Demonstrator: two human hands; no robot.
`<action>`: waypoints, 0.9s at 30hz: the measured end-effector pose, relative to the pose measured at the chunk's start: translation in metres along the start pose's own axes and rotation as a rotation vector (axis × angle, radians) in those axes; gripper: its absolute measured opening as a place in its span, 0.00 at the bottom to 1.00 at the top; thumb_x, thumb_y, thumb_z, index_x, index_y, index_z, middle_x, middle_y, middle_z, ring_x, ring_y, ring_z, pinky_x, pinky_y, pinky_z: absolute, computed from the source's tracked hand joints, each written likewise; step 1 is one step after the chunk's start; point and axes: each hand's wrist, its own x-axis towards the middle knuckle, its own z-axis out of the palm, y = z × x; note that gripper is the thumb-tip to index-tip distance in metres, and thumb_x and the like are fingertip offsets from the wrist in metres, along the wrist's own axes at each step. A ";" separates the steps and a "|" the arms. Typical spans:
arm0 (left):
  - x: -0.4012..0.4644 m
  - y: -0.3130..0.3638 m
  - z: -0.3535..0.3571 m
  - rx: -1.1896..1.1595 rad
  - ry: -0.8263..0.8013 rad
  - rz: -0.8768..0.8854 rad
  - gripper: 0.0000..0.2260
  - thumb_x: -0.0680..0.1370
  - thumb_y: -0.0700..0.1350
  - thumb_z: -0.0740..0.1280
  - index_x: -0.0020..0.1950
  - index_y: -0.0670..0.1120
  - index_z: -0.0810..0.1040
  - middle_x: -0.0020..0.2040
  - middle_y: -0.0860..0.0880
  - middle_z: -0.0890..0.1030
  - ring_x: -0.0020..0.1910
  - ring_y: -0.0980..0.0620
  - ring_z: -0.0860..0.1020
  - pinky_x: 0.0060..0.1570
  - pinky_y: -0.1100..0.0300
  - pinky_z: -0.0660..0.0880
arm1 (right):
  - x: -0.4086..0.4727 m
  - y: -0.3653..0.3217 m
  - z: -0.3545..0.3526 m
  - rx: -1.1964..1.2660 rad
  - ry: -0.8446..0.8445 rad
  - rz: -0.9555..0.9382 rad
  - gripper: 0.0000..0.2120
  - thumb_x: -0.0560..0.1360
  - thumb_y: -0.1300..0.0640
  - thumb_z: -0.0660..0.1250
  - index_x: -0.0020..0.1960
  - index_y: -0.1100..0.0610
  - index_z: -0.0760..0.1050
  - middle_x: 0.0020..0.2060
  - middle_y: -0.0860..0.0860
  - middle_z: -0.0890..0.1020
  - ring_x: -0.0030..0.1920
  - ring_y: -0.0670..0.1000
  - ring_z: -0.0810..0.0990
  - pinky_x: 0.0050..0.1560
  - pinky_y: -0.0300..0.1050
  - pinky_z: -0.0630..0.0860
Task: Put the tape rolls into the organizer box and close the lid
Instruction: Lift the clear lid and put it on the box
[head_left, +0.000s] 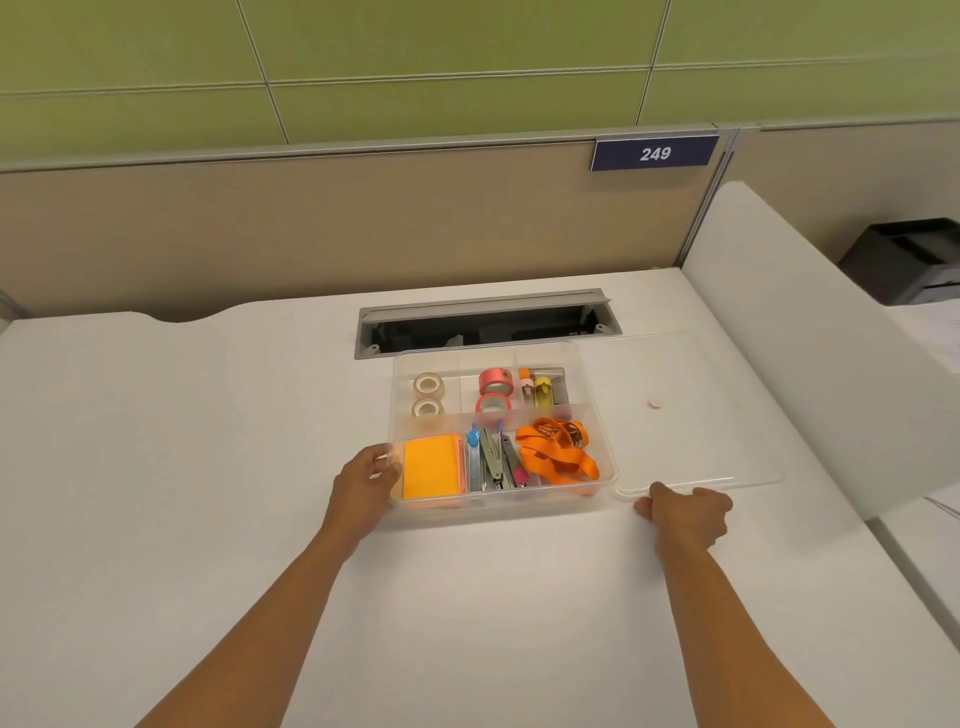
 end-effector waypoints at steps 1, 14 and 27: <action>0.000 0.000 0.000 0.000 0.001 0.002 0.17 0.80 0.45 0.63 0.68 0.45 0.71 0.64 0.42 0.76 0.59 0.41 0.77 0.51 0.44 0.80 | 0.000 0.000 0.000 0.039 0.000 0.028 0.24 0.66 0.63 0.70 0.60 0.60 0.66 0.37 0.58 0.82 0.28 0.48 0.80 0.36 0.42 0.71; 0.003 -0.001 -0.003 -0.039 -0.037 -0.001 0.16 0.79 0.47 0.64 0.67 0.47 0.72 0.59 0.44 0.78 0.56 0.44 0.78 0.45 0.52 0.79 | 0.012 -0.013 -0.017 0.441 -0.437 0.038 0.06 0.75 0.62 0.68 0.48 0.62 0.71 0.38 0.57 0.75 0.35 0.56 0.79 0.37 0.50 0.81; 0.017 -0.006 -0.031 -0.016 0.221 0.088 0.12 0.79 0.54 0.63 0.56 0.50 0.79 0.53 0.48 0.81 0.55 0.46 0.79 0.58 0.43 0.75 | -0.009 -0.058 -0.014 -0.196 0.052 -1.113 0.15 0.75 0.66 0.64 0.37 0.53 0.60 0.30 0.52 0.73 0.28 0.53 0.69 0.28 0.44 0.65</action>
